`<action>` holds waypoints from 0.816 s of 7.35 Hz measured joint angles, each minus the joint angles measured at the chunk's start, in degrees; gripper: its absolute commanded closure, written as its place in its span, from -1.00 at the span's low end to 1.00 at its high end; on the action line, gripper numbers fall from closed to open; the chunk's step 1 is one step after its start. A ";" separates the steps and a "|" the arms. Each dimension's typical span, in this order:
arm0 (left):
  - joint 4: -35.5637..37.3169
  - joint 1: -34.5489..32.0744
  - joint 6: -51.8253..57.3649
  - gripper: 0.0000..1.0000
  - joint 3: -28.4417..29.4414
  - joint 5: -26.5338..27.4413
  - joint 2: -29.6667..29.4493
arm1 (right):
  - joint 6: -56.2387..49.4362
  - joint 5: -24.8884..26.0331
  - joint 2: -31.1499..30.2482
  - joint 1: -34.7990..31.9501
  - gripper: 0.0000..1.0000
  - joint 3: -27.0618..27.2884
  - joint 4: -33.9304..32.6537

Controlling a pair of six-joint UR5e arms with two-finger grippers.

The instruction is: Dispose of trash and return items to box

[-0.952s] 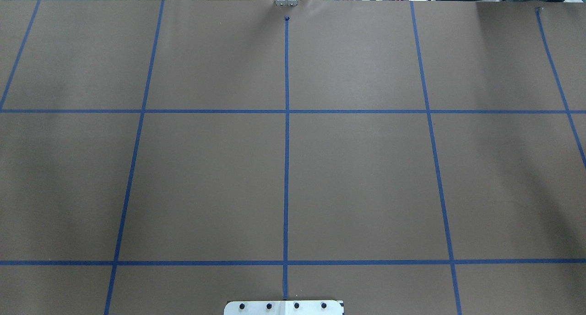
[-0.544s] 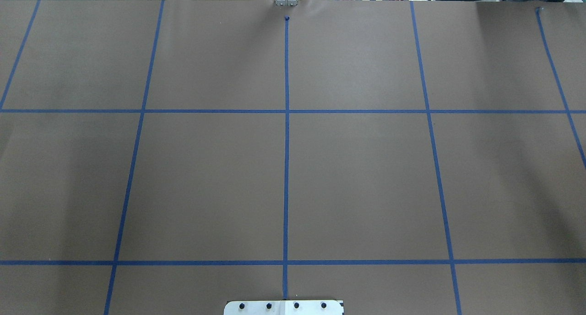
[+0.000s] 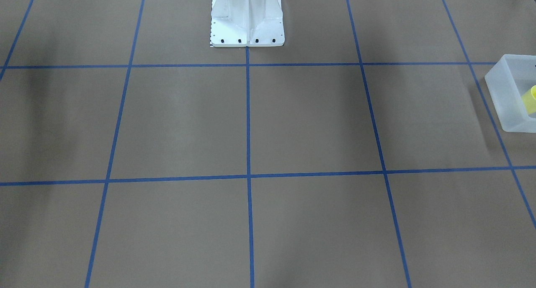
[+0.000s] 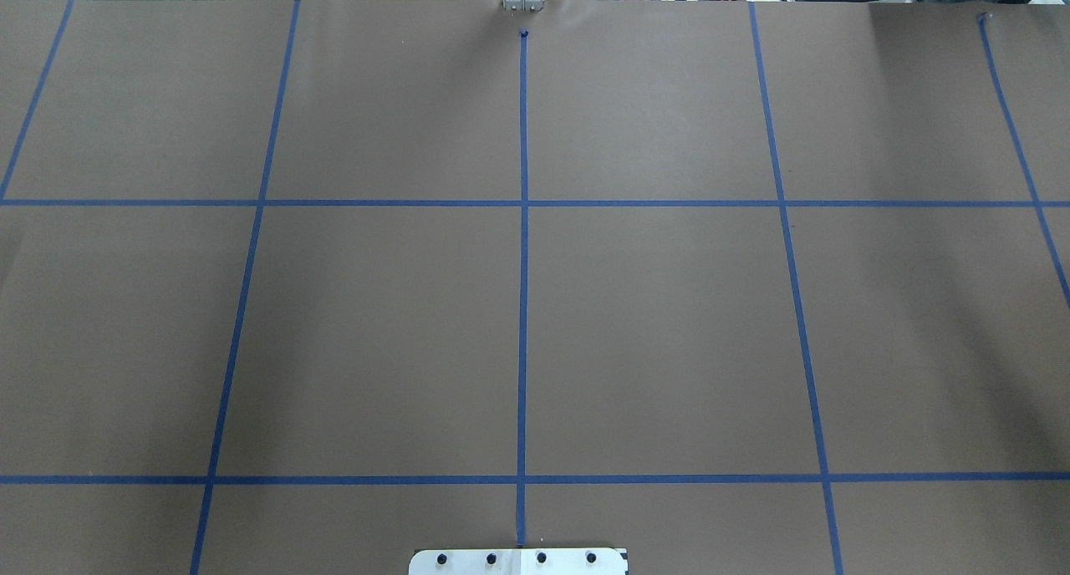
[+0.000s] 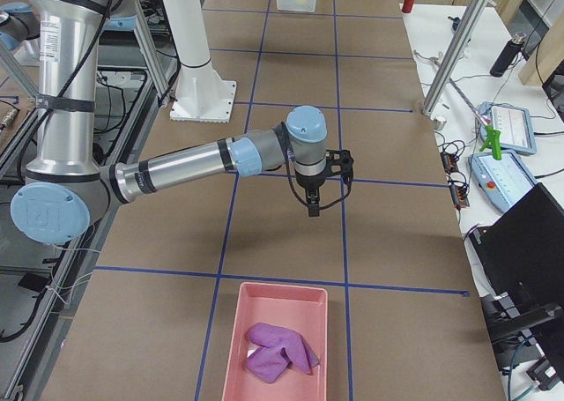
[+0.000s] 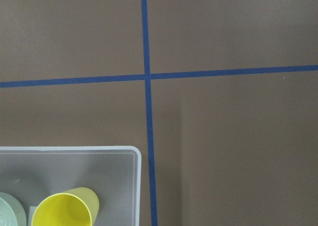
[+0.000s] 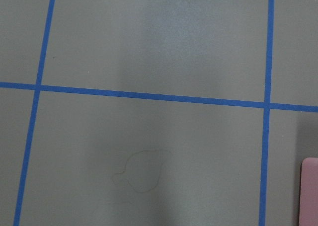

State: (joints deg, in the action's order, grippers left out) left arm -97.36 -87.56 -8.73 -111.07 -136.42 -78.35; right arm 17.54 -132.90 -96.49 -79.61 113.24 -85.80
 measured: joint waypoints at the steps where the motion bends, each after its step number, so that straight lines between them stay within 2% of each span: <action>1: 0.04 0.78 -0.79 -0.96 -1.28 0.74 -0.18 | -0.20 0.89 -0.27 0.07 -1.00 -0.07 -0.04; 6: -0.17 1.35 -0.81 -0.96 -1.30 1.07 -0.87 | -0.58 1.40 -2.67 0.08 -1.00 -0.67 -0.02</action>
State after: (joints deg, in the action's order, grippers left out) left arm -97.54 -86.22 -9.54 -112.37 -135.35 -79.22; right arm 16.97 -131.50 -99.16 -79.53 112.57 -85.81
